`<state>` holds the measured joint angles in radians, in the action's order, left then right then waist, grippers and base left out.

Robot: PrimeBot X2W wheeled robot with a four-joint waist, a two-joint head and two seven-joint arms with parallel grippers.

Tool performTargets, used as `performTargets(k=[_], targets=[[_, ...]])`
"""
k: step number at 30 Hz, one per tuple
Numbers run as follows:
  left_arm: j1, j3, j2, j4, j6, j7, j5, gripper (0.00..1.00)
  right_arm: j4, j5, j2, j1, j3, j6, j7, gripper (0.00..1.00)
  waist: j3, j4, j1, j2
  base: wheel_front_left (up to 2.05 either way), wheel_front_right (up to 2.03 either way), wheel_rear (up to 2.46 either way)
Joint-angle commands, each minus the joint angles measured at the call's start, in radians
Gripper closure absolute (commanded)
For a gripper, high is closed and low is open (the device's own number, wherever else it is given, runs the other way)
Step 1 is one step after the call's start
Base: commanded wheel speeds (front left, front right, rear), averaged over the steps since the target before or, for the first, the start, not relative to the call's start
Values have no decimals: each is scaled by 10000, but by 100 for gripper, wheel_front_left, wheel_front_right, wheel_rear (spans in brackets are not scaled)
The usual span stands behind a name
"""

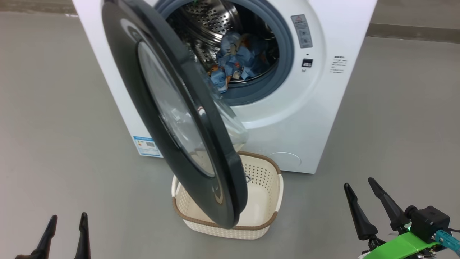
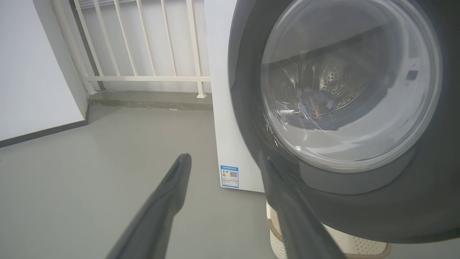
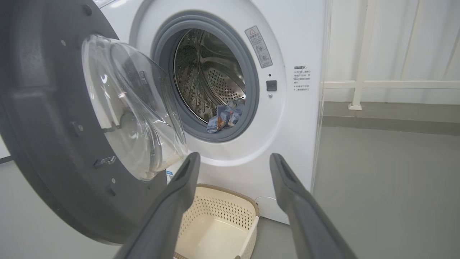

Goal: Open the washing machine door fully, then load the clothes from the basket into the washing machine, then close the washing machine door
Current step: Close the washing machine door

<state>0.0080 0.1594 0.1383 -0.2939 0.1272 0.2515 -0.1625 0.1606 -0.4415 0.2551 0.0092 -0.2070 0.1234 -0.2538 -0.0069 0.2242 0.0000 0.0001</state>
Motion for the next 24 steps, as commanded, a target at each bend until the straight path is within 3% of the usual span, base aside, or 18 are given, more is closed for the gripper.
performTargets(k=[1,24], targets=[[-181,235,153,183,25,102,137,0,-243,-33,162,-110,-101,73,-80,0,35,-223,0,-1,0,0,0],[-403,-615,570,-130,33,103,-374,0,-261,-25,191,-107,106,73,-80,0,210,-1934,0,-1,0,0,0]])
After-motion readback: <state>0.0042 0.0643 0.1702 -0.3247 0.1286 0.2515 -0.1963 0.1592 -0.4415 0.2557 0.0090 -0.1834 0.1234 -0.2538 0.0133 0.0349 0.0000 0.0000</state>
